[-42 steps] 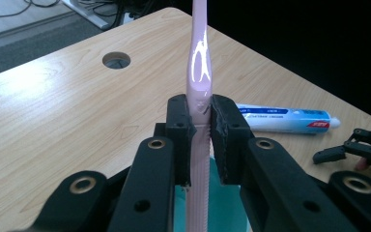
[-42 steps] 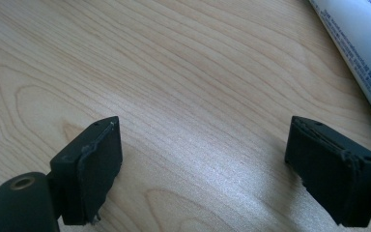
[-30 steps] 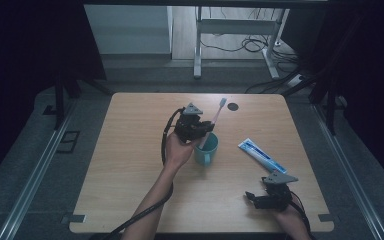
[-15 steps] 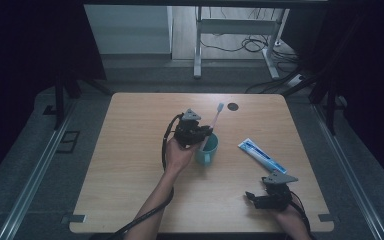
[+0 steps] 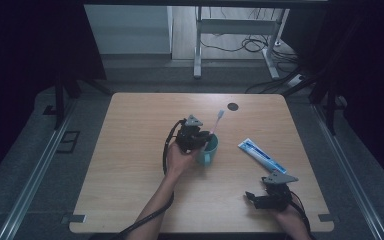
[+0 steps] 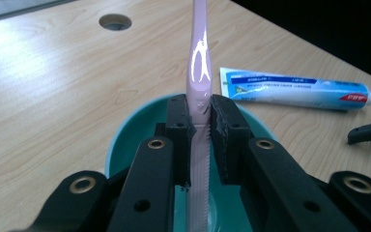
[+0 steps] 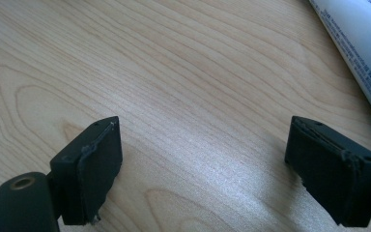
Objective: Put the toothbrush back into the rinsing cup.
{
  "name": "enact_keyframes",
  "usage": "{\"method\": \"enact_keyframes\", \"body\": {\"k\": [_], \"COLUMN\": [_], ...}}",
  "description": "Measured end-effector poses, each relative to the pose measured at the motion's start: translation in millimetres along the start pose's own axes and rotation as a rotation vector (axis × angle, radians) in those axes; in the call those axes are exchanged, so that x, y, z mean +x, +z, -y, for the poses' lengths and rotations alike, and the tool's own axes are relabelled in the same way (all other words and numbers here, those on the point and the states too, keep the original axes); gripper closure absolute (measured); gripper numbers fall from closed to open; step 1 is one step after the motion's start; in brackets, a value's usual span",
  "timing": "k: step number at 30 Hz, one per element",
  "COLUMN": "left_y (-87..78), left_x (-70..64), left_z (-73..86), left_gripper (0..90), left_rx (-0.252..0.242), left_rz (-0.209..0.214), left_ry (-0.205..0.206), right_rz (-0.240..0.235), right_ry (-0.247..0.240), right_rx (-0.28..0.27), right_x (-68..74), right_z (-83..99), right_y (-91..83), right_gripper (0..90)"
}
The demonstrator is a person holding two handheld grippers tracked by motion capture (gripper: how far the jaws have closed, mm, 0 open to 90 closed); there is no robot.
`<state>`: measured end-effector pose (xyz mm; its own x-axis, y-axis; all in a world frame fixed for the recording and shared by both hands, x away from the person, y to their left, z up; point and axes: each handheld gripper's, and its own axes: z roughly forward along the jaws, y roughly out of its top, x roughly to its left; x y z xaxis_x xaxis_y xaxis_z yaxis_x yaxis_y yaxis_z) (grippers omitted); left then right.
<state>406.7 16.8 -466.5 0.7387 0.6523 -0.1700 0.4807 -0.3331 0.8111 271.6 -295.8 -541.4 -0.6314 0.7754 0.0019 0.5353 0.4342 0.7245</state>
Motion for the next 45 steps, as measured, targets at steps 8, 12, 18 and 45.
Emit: {"method": "enact_keyframes", "body": {"k": [8, 12, 18, 45], "left_y": [4.5, 6.6, 8.5, -1.1], "left_x": [0.3, -0.1, 0.0, -3.1], "left_z": [6.3, 7.2, 7.8, 1.6], "left_gripper": [78.6, 78.6, 78.3, 63.6], "left_rx": [0.026, 0.043, 0.062, 0.068], "left_rz": [-0.015, -0.024, -0.024, -0.042], "left_ry": [-0.006, -0.002, -0.010, 0.001], "right_rz": [0.000, 0.001, 0.000, 0.000], "right_ry": [0.001, 0.001, 0.001, 0.000], "right_rx": [0.000, 0.000, -0.002, 0.000], "right_x": [0.1, 0.0, 0.1, 0.0], "right_z": [0.0, 0.0, 0.1, 0.0], "right_y": [0.0, 0.0, 0.2, 0.0], "right_gripper": [12.9, 12.9, 12.9, 12.9]}}
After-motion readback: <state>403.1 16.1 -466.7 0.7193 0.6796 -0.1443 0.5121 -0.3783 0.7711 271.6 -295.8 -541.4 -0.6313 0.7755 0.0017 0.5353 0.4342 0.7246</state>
